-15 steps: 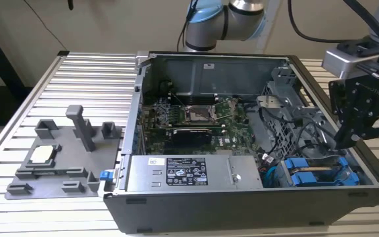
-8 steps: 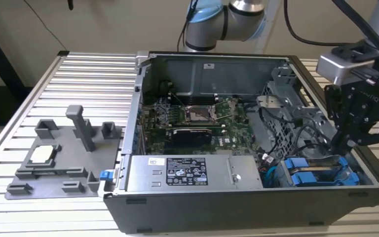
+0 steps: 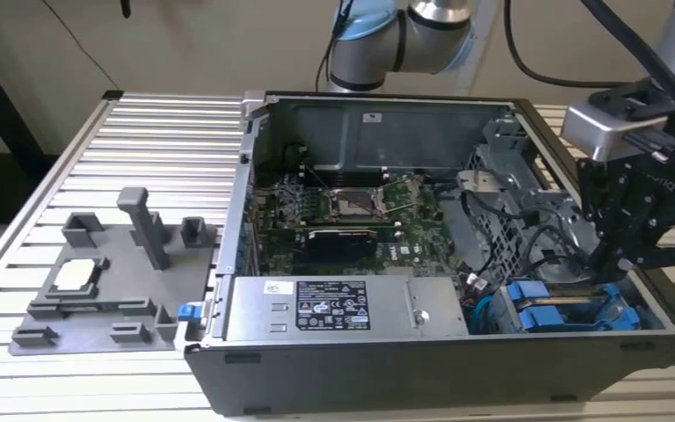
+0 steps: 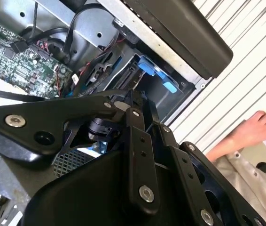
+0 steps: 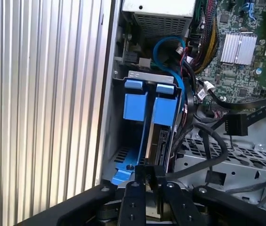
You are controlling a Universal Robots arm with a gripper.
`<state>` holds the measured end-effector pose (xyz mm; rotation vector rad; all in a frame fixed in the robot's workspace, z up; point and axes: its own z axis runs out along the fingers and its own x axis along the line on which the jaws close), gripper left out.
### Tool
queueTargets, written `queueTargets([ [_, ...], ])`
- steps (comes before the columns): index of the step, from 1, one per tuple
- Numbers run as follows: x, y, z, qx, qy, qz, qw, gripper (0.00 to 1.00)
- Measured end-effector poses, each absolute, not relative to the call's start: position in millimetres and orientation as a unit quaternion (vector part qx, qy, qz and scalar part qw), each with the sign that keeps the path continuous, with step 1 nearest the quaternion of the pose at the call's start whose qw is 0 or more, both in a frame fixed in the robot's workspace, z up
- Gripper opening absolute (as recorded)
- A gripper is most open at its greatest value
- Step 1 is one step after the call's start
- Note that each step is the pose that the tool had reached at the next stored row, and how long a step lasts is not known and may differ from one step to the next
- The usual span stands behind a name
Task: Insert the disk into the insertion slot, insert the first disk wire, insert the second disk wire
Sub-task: 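Insert the first disk wire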
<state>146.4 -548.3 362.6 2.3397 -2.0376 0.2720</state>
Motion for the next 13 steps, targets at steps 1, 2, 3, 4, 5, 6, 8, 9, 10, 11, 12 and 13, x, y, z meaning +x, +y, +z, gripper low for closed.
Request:
queueTargets([
  [1, 146.1, -548.4, 362.6, 0.751, -0.655, 0.087, 0.013, 0.19],
  [2, 145.8, -548.5, 362.4, 0.750, -0.656, 0.084, 0.010, 0.19],
  [3, 145.8, -548.5, 362.4, 0.750, -0.657, 0.078, 0.003, 0.19],
  [4, 145.8, -548.4, 362.3, 0.749, -0.659, 0.072, -0.004, 0.19],
  [5, 145.8, -548.4, 362.3, 0.748, -0.660, 0.066, -0.011, 0.19],
  [6, 145.8, -548.4, 362.2, 0.747, -0.662, 0.061, -0.017, 0.19],
  [8, 145.8, -548.5, 361.7, 0.744, -0.665, 0.054, -0.025, 0.19],
  [9, 145.8, -548.5, 361.3, 0.742, -0.668, 0.051, -0.027, 0.19],
  [10, 145.8, -548.6, 360.9, 0.740, -0.670, 0.050, -0.028, 0.19],
  [11, 145.8, -548.7, 360.5, 0.738, -0.673, 0.050, -0.029, 0.19],
  [12, 145.8, -549.0, 360.1, 0.735, -0.675, 0.050, -0.029, 0.19],
  [13, 145.8, -549.6, 359.7, 0.734, -0.677, 0.050, -0.029, 0.19],
])
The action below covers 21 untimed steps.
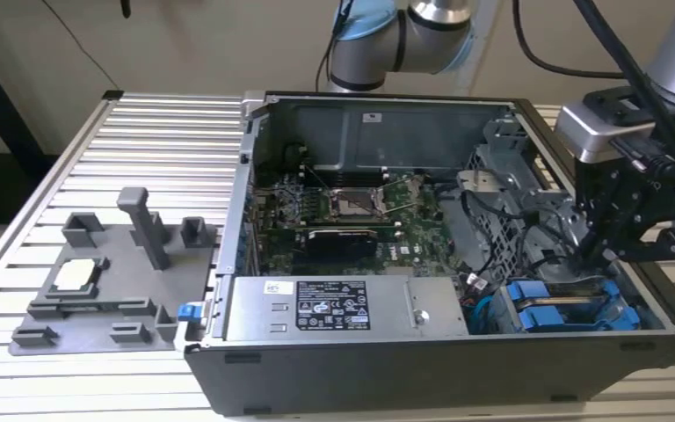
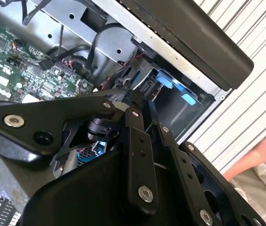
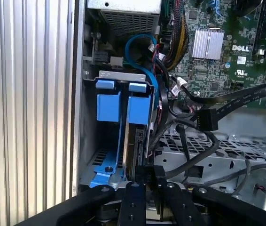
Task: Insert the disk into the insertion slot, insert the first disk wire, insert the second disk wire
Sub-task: 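Insert the first disk wire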
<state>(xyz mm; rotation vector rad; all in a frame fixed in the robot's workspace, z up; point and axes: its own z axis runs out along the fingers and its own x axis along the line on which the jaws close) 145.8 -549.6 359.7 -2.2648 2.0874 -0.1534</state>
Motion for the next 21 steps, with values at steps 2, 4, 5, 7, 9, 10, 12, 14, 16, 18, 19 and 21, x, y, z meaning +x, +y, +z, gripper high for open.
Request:
queueTargets([
  [2, 146.9, -550.8, 359.0, -0.734, 0.677, -0.048, 0.028, 0.19],
  [4, 150.4, -551.7, 358.2, -0.734, 0.677, -0.044, 0.023, 0.19],
  [5, 152.1, -552.0, 357.5, -0.734, 0.677, -0.041, 0.021, 0.19],
  [7, 154.9, -552.7, 356.1, -0.734, 0.678, -0.038, 0.018, 0.19],
  [9, 157.5, -553.7, 354.7, -0.734, 0.678, -0.034, 0.014, 0.19],
  [10, 158.7, -554.3, 353.9, -0.735, 0.678, -0.032, 0.013, 0.19],
  [12, 160.3, -555.5, 352.3, -0.735, 0.678, -0.030, 0.011, 0.19],
  [14, 160.8, -555.9, 350.6, -0.734, 0.678, -0.029, 0.010, 0.19],
  [16, 161.2, -556.3, 349.3, -0.734, 0.679, -0.028, 0.010, 0.19],
  [18, 161.7, -556.8, 348.4, -0.733, 0.679, -0.028, 0.010, 0.19],
  [19, 162.0, -557.1, 348.0, -0.733, 0.680, -0.028, 0.010, 0.19],
  [21, 162.5, -557.4, 346.9, -0.731, 0.682, -0.027, 0.010, 0.19],
])
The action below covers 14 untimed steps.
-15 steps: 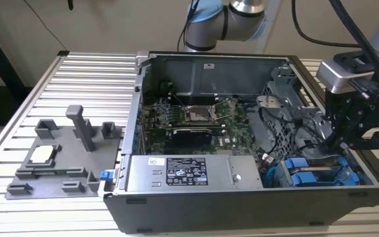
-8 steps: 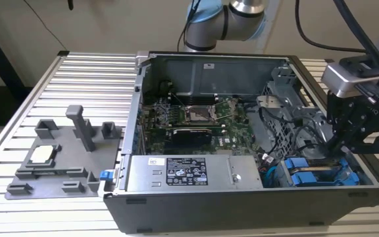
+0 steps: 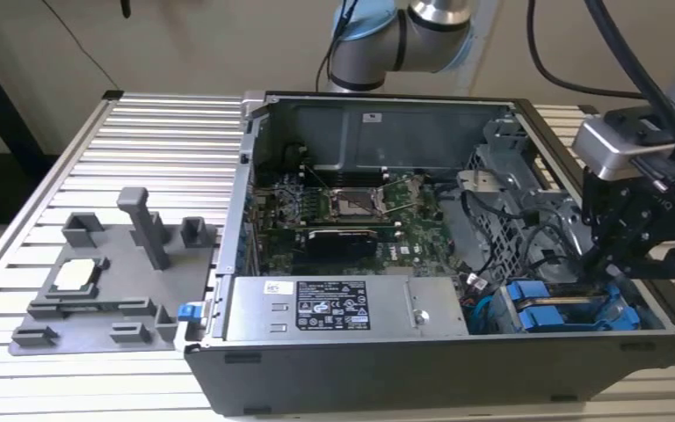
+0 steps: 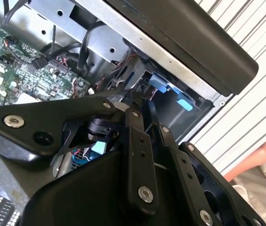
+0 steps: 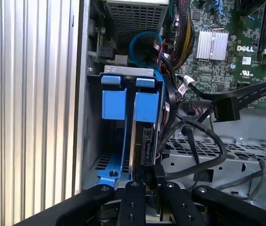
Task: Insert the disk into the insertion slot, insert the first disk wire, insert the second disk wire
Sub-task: 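Insert the first disk wire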
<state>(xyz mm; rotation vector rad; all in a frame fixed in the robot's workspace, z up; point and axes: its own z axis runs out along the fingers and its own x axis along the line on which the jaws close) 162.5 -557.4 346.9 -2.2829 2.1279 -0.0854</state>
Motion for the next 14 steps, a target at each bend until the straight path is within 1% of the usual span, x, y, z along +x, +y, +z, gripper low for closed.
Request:
queueTargets([
  [14, 162.9, -557.5, 343.4, -0.722, 0.691, -0.027, 0.010, 0.19],
])
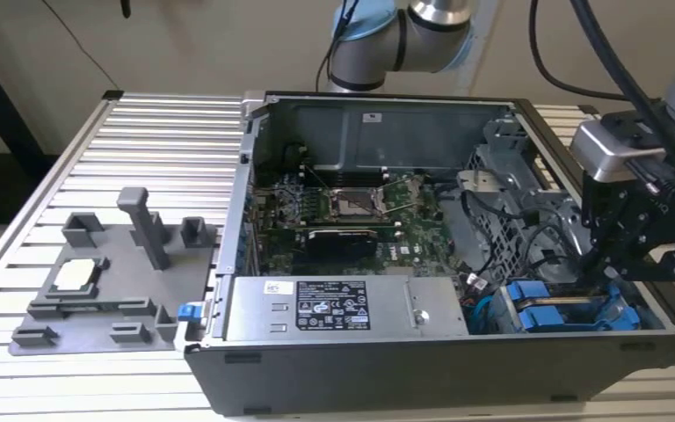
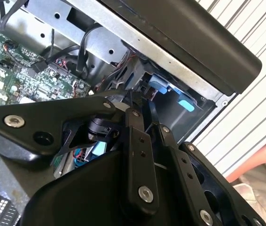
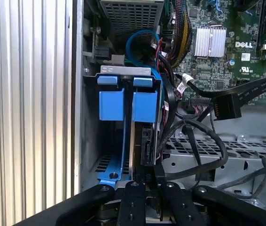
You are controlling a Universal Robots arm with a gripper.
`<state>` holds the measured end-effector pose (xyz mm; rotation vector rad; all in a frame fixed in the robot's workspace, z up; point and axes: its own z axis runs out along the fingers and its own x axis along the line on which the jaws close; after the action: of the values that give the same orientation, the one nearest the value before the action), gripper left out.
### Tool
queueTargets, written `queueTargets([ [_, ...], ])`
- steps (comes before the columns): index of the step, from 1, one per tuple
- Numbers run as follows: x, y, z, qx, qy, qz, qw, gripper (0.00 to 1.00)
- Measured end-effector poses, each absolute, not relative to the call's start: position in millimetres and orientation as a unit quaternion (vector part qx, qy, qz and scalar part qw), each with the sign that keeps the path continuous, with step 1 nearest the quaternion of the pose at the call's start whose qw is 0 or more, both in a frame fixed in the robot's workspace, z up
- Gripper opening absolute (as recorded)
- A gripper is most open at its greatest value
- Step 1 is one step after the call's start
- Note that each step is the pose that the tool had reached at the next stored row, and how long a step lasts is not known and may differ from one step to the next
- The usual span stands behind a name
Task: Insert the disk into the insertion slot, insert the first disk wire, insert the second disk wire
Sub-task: 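Insert the first disk wire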
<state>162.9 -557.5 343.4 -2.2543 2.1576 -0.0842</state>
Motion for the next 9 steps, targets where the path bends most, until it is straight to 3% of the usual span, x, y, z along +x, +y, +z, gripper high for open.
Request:
queueTargets([
  [9, 163.4, -557.5, 341.6, -0.722, 0.691, -0.027, 0.010, 0.19],
])
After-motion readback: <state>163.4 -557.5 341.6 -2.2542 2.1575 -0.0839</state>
